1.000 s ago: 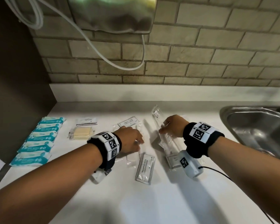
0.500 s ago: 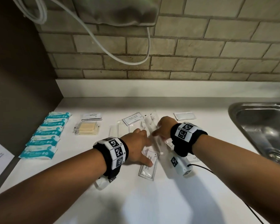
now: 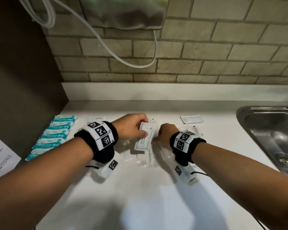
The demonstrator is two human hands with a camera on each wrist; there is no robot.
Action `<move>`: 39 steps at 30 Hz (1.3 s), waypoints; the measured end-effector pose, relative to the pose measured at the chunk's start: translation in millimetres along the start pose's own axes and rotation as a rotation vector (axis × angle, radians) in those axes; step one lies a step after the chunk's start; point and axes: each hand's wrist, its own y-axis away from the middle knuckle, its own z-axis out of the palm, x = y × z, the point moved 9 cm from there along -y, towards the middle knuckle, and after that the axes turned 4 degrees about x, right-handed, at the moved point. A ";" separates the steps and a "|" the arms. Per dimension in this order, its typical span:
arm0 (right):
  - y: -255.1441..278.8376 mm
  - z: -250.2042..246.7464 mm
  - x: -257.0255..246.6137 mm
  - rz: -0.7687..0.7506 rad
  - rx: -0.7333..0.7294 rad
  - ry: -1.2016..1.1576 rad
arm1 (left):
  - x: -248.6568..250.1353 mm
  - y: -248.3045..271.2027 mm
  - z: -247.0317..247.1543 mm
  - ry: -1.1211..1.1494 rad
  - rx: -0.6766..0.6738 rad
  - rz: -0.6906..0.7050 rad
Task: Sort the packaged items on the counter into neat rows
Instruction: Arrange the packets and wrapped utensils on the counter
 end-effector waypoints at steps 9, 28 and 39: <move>14.0 -38.7 -6.4 -0.140 -0.088 0.167 | 10.8 -24.5 -0.3 0.106 0.165 0.047; 81.4 -12.4 108.2 -0.185 -0.177 0.270 | 82.3 -62.7 77.3 0.257 0.118 -0.018; 58.3 -35.9 83.6 -0.337 -0.189 0.258 | 55.7 -53.5 47.4 0.442 0.214 -0.173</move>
